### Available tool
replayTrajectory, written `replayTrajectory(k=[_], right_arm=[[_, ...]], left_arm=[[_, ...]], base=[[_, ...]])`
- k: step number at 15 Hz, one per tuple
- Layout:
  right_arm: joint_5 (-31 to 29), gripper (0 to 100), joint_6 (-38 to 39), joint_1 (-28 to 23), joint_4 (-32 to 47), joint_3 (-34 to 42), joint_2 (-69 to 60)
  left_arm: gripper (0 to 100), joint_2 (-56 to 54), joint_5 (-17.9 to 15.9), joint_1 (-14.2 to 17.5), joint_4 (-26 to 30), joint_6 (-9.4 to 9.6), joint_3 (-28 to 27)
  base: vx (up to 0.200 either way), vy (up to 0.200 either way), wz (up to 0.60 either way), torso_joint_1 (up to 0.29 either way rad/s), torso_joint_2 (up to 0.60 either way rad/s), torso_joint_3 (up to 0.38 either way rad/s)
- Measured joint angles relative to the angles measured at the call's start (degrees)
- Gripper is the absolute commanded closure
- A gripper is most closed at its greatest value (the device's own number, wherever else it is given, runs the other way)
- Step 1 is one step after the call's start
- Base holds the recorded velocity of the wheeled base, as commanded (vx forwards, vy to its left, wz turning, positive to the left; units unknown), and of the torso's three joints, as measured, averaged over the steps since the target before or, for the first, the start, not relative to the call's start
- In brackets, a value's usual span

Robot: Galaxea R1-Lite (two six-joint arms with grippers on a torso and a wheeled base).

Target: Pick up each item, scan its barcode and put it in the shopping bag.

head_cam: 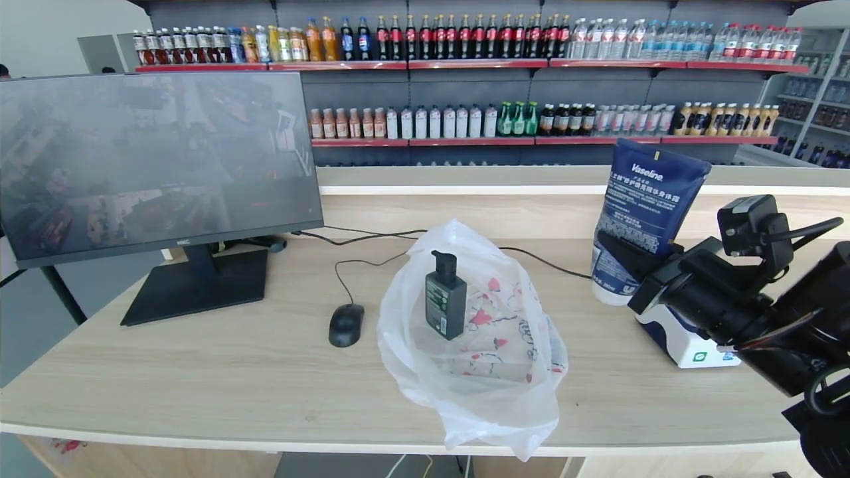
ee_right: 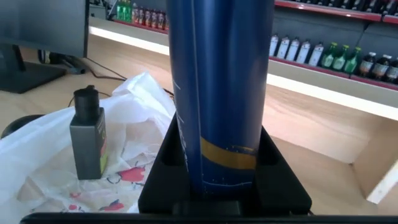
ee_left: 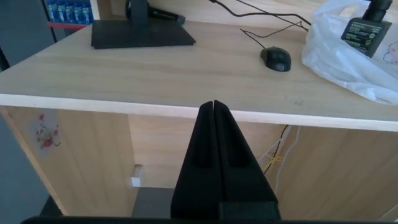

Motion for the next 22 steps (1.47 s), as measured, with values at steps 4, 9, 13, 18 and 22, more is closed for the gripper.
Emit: replayTrajectory(k=[4,9,13,18,22], right_arm=[[-0.09,100,0.04,-0.98,0.02,-0.05,0.50],[-0.13,100,1.49,-0.84,-0.12,-0.85,2.95],[-0.13,100,2.08,0.05,-0.04,-4.41,8.08],[-0.18,100,2.63,2.56,0.02,-6.89,11.82],[-0.13,100,3.10,3.05,-0.04,-8.90,15.06]], left_arm=[[100,0.00,0.00,-0.06,-0.02,-0.05,0.02],[100,0.00,0.00,-0.01,0.00,-0.16,0.02],[100,0.00,0.00,0.02,0.02,-0.10,0.02],[100,0.00,0.00,-0.01,0.07,0.15,0.02],[100,0.02,0.00,0.00,0.07,0.17,0.02]], base=[[0.000,0.000,0.00,0.000,0.00,0.000],[0.000,0.000,0.00,0.000,0.00,0.000],[0.000,0.000,0.00,0.000,0.00,0.000],[0.000,0.000,0.00,0.000,0.00,0.000],[0.000,0.000,0.00,0.000,0.00,0.000]])
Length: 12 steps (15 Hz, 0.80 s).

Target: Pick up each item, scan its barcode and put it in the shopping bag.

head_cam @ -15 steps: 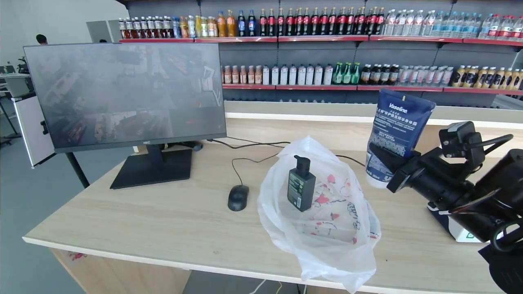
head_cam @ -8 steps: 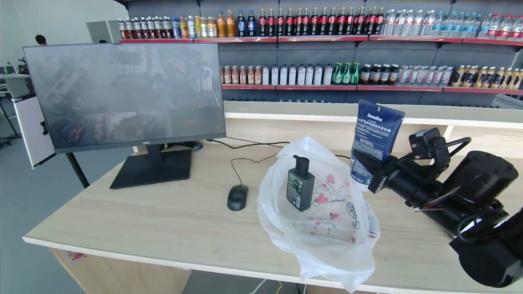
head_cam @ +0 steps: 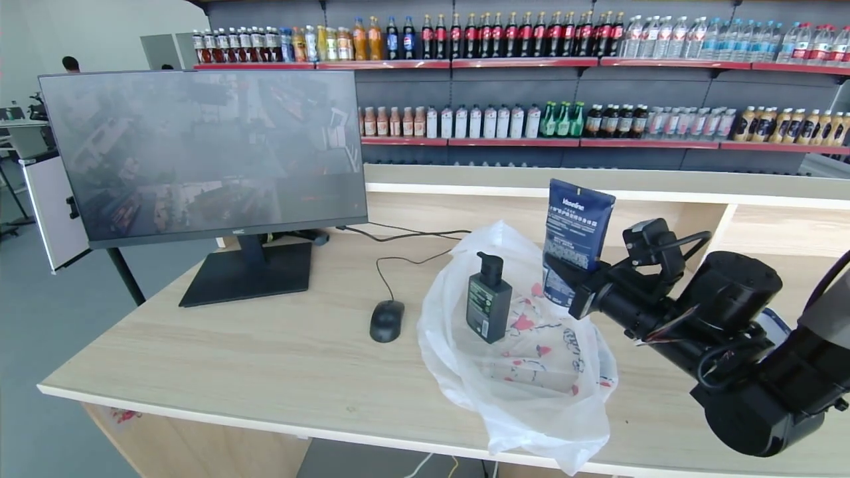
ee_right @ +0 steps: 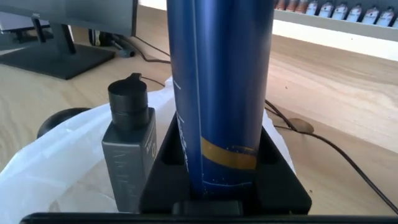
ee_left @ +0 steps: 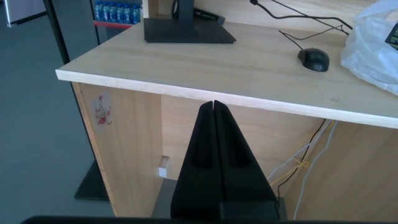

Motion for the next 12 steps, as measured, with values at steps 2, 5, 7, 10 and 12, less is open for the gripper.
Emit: replayTrajectory(k=[2,5,7,10,12], right_arm=[[0.00,100,0.41,0.39,0.04,-0.48,2.21],[-0.05,100,1.76,0.45,0.02,-1.72,5.51],[0.00,100,1.89,-0.30,0.04,-2.35,7.44],[-0.05,100,2.41,-1.04,0.02,-2.78,8.95],[0.02,100,2.68,-1.01,-0.05,-2.84,9.42]], left_arm=[[100,-0.02,0.00,0.05,0.00,0.00,-0.02],[100,0.00,0.00,0.02,0.00,0.00,-0.02],[100,-0.02,0.00,-0.01,0.00,0.00,-0.02],[100,0.00,0.00,-0.01,0.00,0.00,-0.02],[100,-0.02,0.00,-0.01,0.00,0.00,-0.02]], base=[[0.000,0.000,0.00,0.000,0.00,0.000],[0.000,0.000,0.00,0.000,0.00,0.000],[0.000,0.000,0.00,0.000,0.00,0.000],[0.000,0.000,0.00,0.000,0.00,0.000],[0.000,0.000,0.00,0.000,0.00,0.000]])
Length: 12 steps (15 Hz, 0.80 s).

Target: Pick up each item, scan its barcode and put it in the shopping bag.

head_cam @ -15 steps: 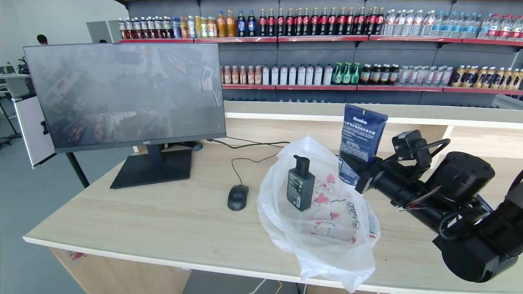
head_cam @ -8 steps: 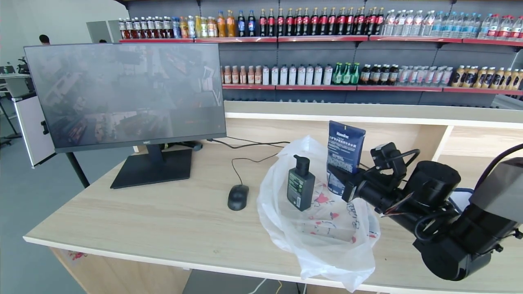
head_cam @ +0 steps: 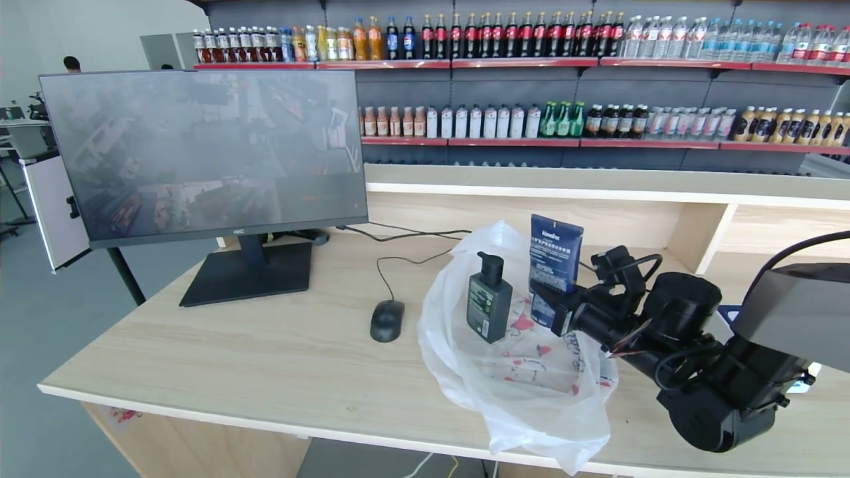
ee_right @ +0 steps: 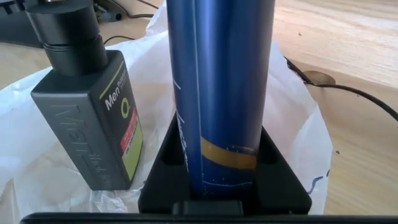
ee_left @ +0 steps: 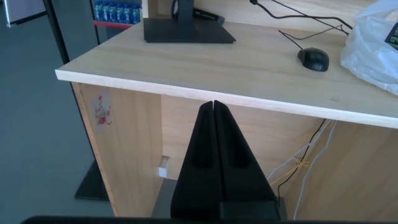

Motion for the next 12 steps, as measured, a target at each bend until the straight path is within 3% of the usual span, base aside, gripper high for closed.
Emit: replayTrajectory(k=[12], right_arm=[[-0.07,100,-0.02,-0.13,-0.37,1.96,1.93]], left_arm=[[100,0.00,0.00,0.01,0.00,0.00,0.00]], base=[[0.000,0.000,0.00,0.000,0.00,0.000]])
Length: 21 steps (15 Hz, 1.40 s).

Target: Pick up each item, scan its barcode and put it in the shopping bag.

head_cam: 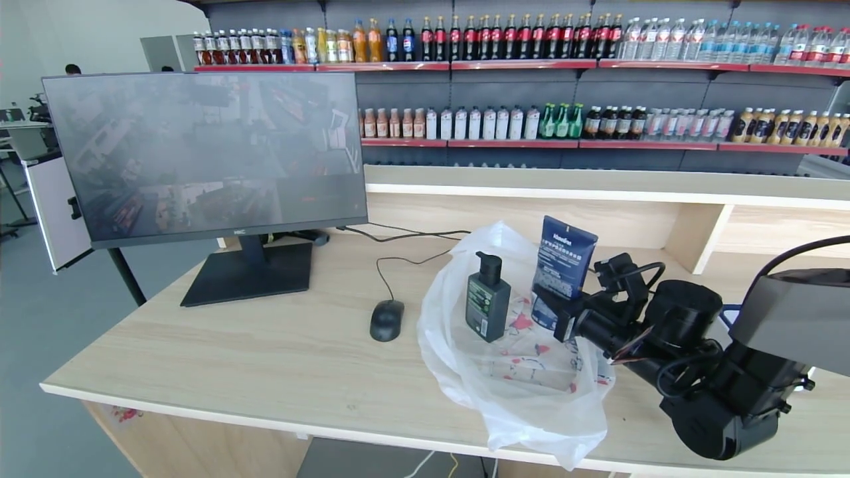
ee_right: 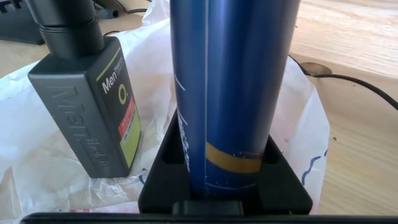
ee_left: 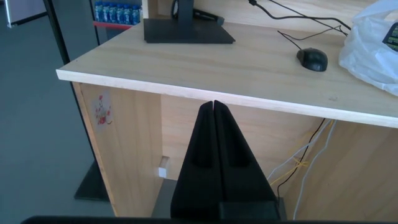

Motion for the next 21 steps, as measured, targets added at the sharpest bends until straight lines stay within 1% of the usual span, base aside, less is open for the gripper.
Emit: replayTrajectory(k=[10,11,14,21], right_arm=[[0.13,100,0.00,-0.91,0.22,2.41,0.22],[0.13,0,0.02,-0.91,0.33,2.52,0.24],[0.13,0,0.00,-0.98,1.82,2.76,0.59],[0.13,0,0.00,-1.99,0.67,4.75,-2.23]], left_arm=[[100,0.00,0.00,0.00,0.00,0.00,-0.02],[100,0.02,0.00,0.00,0.00,0.00,-0.02],[100,0.00,0.00,0.02,0.00,-0.02,-0.02],[100,0.02,0.00,-0.01,0.00,0.00,0.00]], base=[[0.000,0.000,0.00,0.000,0.00,0.000],[0.000,0.000,0.00,0.000,0.00,0.000],[0.000,0.000,0.00,0.000,0.00,0.000],[0.000,0.000,0.00,0.000,0.00,0.000]])
